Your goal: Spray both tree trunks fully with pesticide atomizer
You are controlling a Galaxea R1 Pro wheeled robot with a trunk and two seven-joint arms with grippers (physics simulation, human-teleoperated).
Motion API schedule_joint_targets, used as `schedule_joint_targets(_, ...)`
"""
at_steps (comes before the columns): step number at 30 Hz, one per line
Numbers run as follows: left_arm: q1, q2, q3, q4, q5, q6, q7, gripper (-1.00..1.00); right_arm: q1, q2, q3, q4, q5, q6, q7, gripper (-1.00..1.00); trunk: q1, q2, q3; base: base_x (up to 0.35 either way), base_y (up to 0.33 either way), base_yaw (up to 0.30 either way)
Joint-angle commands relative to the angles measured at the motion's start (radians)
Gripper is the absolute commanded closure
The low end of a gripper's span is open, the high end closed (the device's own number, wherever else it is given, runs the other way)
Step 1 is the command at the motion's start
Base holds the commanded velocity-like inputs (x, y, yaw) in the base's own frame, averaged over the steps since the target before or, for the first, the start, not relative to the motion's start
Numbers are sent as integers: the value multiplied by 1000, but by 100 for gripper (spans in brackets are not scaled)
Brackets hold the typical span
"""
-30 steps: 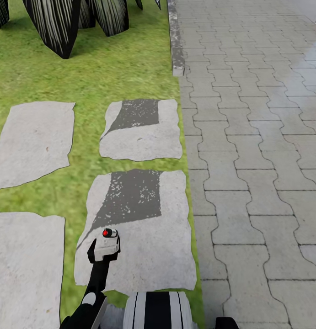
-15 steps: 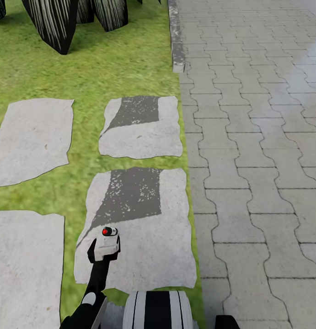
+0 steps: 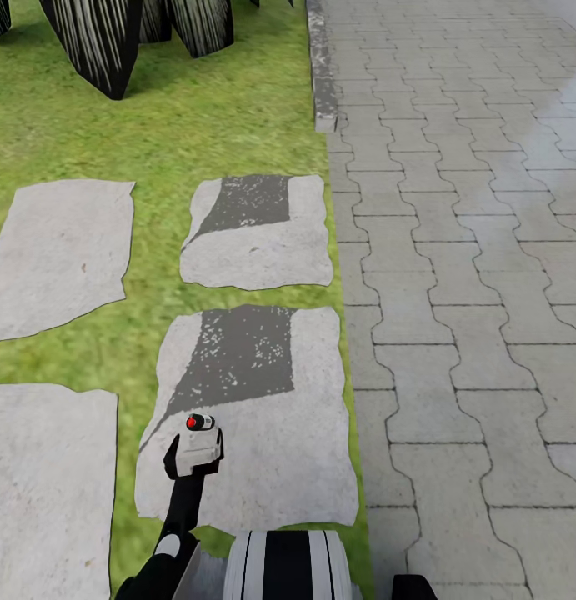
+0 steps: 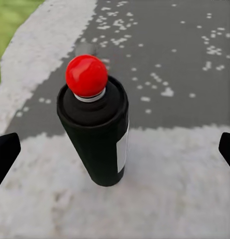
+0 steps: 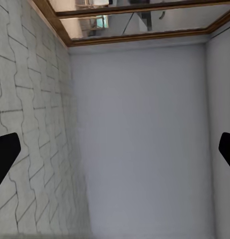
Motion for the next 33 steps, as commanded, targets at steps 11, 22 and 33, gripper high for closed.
schedule_joint_targets(11, 0, -1, 4, -2, -11, -3, 5, -100, -1, 0, 4, 2, -7, -4, 0, -100, 0, 0, 0, 99, 83, 0)
schedule_joint_targets(22, 0, -1, 4, -2, -11, -3, 5, -100, -1, 0, 4, 2, -6, -4, 0, -100, 0, 0, 0, 12, 11, 0)
schedule_joint_targets(33, 0, -1, 4, -2, -11, -3, 5, -100, -1, 0, 4, 1, -6, -4, 0, -100, 1, -1, -12, 0, 0, 0)
